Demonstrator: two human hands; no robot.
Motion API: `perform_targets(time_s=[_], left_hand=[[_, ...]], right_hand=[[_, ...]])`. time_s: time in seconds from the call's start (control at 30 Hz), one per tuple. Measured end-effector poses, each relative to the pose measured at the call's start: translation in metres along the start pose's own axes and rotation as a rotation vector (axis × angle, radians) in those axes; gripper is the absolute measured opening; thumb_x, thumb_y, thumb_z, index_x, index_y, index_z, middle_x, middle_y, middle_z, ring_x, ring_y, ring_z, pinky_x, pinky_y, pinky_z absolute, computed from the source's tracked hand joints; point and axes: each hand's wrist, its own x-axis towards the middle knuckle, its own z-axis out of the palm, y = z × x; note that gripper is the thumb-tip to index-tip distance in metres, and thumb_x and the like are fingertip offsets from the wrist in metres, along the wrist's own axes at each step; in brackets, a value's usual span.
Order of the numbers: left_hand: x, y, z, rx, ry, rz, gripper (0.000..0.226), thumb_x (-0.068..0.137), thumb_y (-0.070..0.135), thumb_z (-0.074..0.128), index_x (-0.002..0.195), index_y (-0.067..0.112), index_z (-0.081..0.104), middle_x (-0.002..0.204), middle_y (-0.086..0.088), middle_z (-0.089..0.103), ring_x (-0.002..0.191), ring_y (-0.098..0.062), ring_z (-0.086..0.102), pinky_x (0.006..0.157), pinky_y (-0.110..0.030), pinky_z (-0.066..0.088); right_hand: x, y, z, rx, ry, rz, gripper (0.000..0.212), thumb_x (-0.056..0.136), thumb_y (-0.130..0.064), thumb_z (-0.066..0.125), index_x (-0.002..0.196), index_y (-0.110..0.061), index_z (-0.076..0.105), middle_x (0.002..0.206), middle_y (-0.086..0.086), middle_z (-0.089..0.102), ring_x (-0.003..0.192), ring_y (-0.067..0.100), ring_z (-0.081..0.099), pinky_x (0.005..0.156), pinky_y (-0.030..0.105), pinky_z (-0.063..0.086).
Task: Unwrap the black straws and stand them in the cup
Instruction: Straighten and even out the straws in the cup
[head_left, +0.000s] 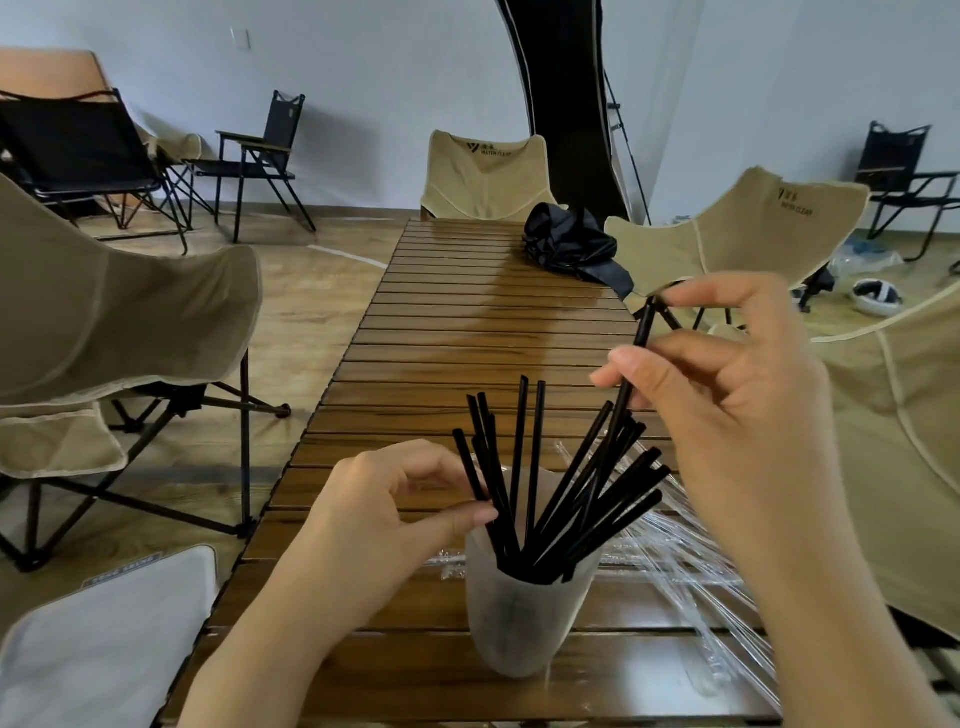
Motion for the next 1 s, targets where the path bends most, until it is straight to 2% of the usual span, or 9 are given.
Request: perform_targets(time_s=[0.13, 0.23, 0.33, 0.47, 0.57, 0.67, 0.83, 0.9, 1.0], left_hand=[[0.0, -0.001, 0.0, -0.006, 0.0, -0.005, 0.022, 0.069, 0.04, 0.067, 0.089, 0.033, 0.072, 0.094, 0.019, 0.071, 0.096, 0.002, 0.065, 0.09, -0.031, 0.053], [0.0, -0.002, 0.0, -0.005, -0.005, -0.003, 0.023, 0.07, 0.039, 0.068, 0.091, 0.032, 0.073, 0.095, 0.019, 0.071, 0.097, 0.001, 0.065, 0.09, -0.031, 0.053], [0.0, -0.002, 0.0, -0.005, -0.009, -0.002, 0.024, 0.07, 0.039, 0.067, 0.092, 0.031, 0.073, 0.096, 0.019, 0.071, 0.098, 0.001, 0.065, 0.091, -0.031, 0.053], [0.0, -0.003, 0.0, 0.004, 0.004, -0.003, 0.023, 0.069, 0.039, 0.068, 0.091, 0.033, 0.072, 0.095, 0.02, 0.071, 0.095, 0.004, 0.065, 0.088, -0.026, 0.054], [0.0, -0.003, 0.0, 0.012, 0.011, -0.018, 0.026, 0.067, 0.045, 0.066, 0.09, 0.035, 0.071, 0.094, 0.022, 0.07, 0.093, 0.006, 0.064, 0.084, -0.024, 0.055], [0.0, -0.003, 0.0, 0.019, 0.009, -0.018, 0.027, 0.066, 0.047, 0.064, 0.09, 0.036, 0.071, 0.094, 0.023, 0.07, 0.094, 0.006, 0.064, 0.086, -0.023, 0.053], [0.0, -0.003, 0.0, 0.057, 0.017, -0.009, 0.025, 0.067, 0.05, 0.062, 0.088, 0.04, 0.069, 0.093, 0.029, 0.068, 0.093, 0.01, 0.062, 0.083, -0.017, 0.05], [0.001, -0.003, 0.0, 0.068, 0.021, -0.006, 0.025, 0.066, 0.052, 0.061, 0.087, 0.041, 0.069, 0.093, 0.031, 0.067, 0.093, 0.011, 0.062, 0.081, -0.014, 0.049], [0.001, -0.003, 0.0, 0.077, 0.017, -0.009, 0.025, 0.066, 0.052, 0.06, 0.087, 0.042, 0.068, 0.094, 0.032, 0.067, 0.094, 0.012, 0.061, 0.078, -0.011, 0.047]], right_hand=[[-0.001, 0.002, -0.002, 0.095, 0.107, -0.062, 0.025, 0.091, -0.009, 0.06, 0.089, -0.024, 0.039, 0.08, 0.001, 0.072, 0.057, 0.017, 0.061, 0.059, 0.021, 0.05], [0.0, 0.005, -0.003, 0.086, 0.192, -0.112, 0.019, 0.094, -0.006, 0.056, 0.087, -0.021, 0.049, 0.079, 0.002, 0.07, 0.059, 0.016, 0.06, 0.059, 0.021, 0.049], [0.001, 0.011, -0.004, 0.083, 0.274, -0.101, 0.018, 0.095, -0.003, 0.05, 0.093, -0.019, 0.059, 0.084, -0.004, 0.071, 0.059, 0.012, 0.058, 0.06, 0.015, 0.047], [0.001, 0.021, -0.006, 0.081, 0.335, 0.001, 0.042, 0.09, 0.007, 0.046, 0.101, -0.029, 0.064, 0.095, -0.01, 0.071, 0.061, 0.008, 0.058, 0.062, 0.015, 0.049], [0.0, 0.028, -0.009, 0.063, 0.389, 0.071, 0.049, 0.088, 0.008, 0.048, 0.101, -0.036, 0.065, 0.097, -0.014, 0.071, 0.061, 0.005, 0.06, 0.057, 0.011, 0.048], [-0.001, 0.039, -0.013, 0.012, 0.402, 0.165, 0.049, 0.086, 0.007, 0.054, 0.096, -0.04, 0.067, 0.093, -0.015, 0.071, 0.06, 0.001, 0.061, 0.052, 0.009, 0.047], [-0.004, 0.06, -0.012, -0.089, 0.353, 0.345, 0.047, 0.082, 0.003, 0.064, 0.101, -0.039, 0.065, 0.084, -0.015, 0.069, 0.068, 0.002, 0.066, 0.064, 0.012, 0.044], [-0.005, 0.064, -0.011, -0.173, 0.344, 0.376, 0.044, 0.081, 0.001, 0.066, 0.106, -0.036, 0.065, 0.085, -0.019, 0.066, 0.074, 0.003, 0.064, 0.067, 0.017, 0.042], [-0.006, 0.066, -0.011, -0.258, 0.334, 0.395, 0.036, 0.081, -0.003, 0.067, 0.108, -0.028, 0.068, 0.085, -0.016, 0.065, 0.074, -0.002, 0.058, 0.065, 0.017, 0.04]])
